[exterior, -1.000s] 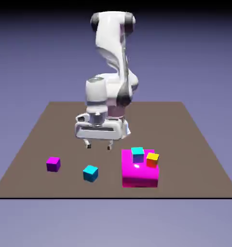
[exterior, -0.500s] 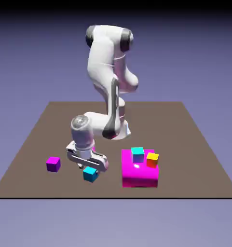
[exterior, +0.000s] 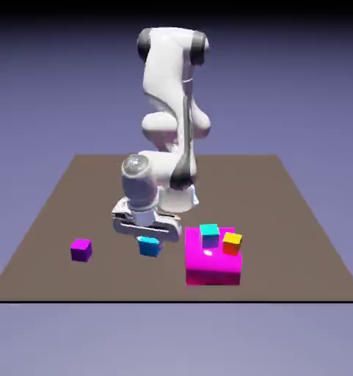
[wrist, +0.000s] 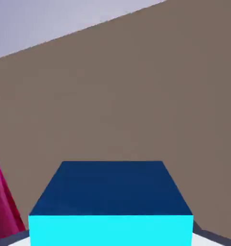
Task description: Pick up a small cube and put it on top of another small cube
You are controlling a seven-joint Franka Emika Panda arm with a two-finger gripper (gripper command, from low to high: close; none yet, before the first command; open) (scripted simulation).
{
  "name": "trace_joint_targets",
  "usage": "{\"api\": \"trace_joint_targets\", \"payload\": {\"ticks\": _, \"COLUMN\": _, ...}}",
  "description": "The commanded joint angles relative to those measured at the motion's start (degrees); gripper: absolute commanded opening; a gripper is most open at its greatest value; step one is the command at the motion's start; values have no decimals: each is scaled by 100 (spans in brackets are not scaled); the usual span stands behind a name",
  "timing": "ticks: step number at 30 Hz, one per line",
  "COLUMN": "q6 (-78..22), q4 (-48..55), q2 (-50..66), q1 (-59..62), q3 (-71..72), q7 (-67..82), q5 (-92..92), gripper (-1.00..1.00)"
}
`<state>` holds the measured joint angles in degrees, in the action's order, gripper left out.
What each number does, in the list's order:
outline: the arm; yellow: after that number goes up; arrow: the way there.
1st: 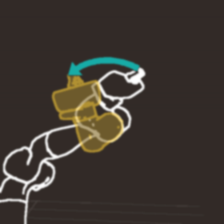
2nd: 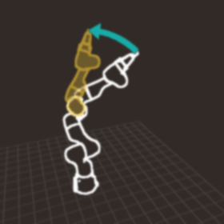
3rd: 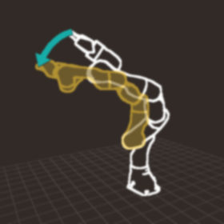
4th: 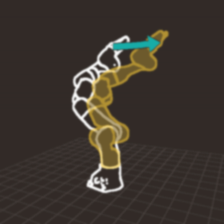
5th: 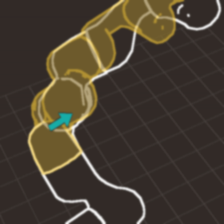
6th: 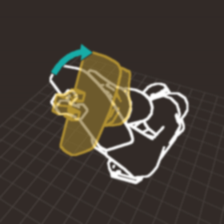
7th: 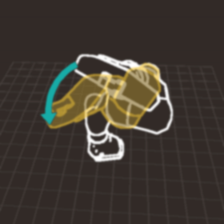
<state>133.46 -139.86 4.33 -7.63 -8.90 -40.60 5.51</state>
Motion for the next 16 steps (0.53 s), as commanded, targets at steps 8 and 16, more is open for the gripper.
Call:
{"api": "trace_joint_targets", "payload": {"ticks": 8, "q6": -1275, "q4": 114, "q2": -1241, "q1": -248, "q3": 1362, "q7": 877, "q5": -771, "gripper": -100}}
{"api": "trace_joint_targets", "payload": {"ticks": 16, "q6": -408, "q4": -279, "q2": -764, "q1": -235, "q3": 1347, "q7": 812, "q5": -855, "gripper": 100}}
